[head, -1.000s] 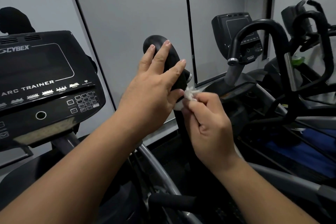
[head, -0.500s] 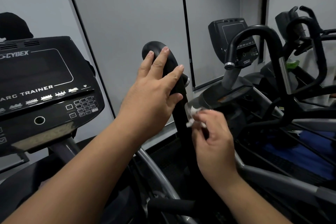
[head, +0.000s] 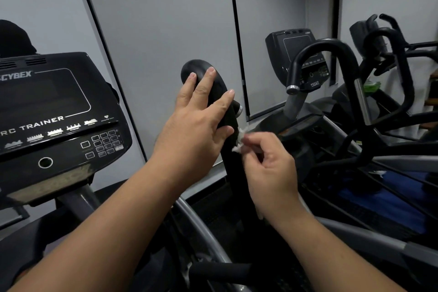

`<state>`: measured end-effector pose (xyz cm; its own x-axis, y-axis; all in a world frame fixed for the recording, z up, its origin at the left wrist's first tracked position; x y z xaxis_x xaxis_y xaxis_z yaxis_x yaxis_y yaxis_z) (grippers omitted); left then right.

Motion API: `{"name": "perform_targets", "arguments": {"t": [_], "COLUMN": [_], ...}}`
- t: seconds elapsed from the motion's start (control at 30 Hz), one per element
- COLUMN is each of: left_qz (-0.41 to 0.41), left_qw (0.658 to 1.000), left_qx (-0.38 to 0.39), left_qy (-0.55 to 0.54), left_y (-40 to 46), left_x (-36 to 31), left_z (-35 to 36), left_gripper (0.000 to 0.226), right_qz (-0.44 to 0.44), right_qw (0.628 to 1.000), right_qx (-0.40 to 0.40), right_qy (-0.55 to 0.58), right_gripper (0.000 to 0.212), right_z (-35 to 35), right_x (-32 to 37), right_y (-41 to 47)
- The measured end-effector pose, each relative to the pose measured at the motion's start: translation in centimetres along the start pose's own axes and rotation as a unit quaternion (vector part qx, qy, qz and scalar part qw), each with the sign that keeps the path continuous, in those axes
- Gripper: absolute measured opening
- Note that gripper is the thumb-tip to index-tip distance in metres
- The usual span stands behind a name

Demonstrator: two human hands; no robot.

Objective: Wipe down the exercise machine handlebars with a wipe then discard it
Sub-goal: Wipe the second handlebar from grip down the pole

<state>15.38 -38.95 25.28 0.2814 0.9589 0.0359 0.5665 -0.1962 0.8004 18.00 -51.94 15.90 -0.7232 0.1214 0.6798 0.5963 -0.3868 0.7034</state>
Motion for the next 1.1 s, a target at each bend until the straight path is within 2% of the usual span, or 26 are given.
{"name": "perform_targets", "arguments": {"t": [0.07,0.23,0.37,0.5,0.57,0.67,0.77,0.87,1.0,1.1], "left_qz": [0.003,0.000,0.001,0.003,0.003,0.006,0.001,0.001,0.007,0.002], "left_qw": [1.000,1.000,1.000,1.000,1.000,1.000,1.000,1.000,1.000,1.000], "left_qx": [-0.003,0.006,0.002,0.001,-0.001,-0.006,-0.007,-0.014,-0.015,-0.008], "left_qy": [-0.001,0.002,-0.005,-0.011,-0.015,-0.015,-0.014,-0.015,-0.010,0.000], "left_y": [0.0,-0.1,0.0,-0.1,0.0,0.0,0.0,0.0,0.0,0.0], "left_x": [0.1,0.1,0.2,0.3,0.4,0.4,0.5,0.4,0.3,0.2], "left_z": [-0.1,0.0,0.1,0.0,0.1,0.2,0.2,0.2,0.3,0.1], "left_gripper": [0.064,0.063,0.063,0.063,0.063,0.063,0.064,0.064,0.064,0.064], "right_qz": [0.038,0.221,0.274,0.327,0.302,0.223,0.149,0.113,-0.076,-0.123], "right_qw": [0.999,0.970,0.948,0.923,0.934,0.960,0.986,0.992,0.997,0.992], "right_qx": [0.009,0.071,0.055,0.119,0.105,0.037,0.038,0.044,0.003,0.011], "right_qy": [0.027,0.070,0.155,0.168,0.163,0.166,0.066,0.037,-0.003,-0.030], "right_gripper": [0.026,0.021,0.020,0.023,0.026,0.029,0.024,0.036,0.027,0.027], "right_z": [0.9,0.6,1.7,2.4,2.2,1.5,0.2,-0.6,-0.2,-1.0], "right_x": [0.0,-3.2,-2.6,-2.3,-1.9,-1.2,-2.0,-1.8,1.3,0.0], "right_y": [1.0,-1.1,1.1,-0.3,0.6,2.4,-0.2,-1.8,0.1,-3.0]}}
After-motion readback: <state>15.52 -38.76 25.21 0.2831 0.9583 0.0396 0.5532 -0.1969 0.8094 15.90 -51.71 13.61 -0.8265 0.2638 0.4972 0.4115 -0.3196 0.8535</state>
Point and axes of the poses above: each hand's wrist, its own y-axis towards the middle knuckle, its own z-axis out of the palm, x = y × z, the point moved 6 cm from there along y, towards the middle knuckle, and after that the axes turned 12 degrees about -x, right-handed, at the moved point
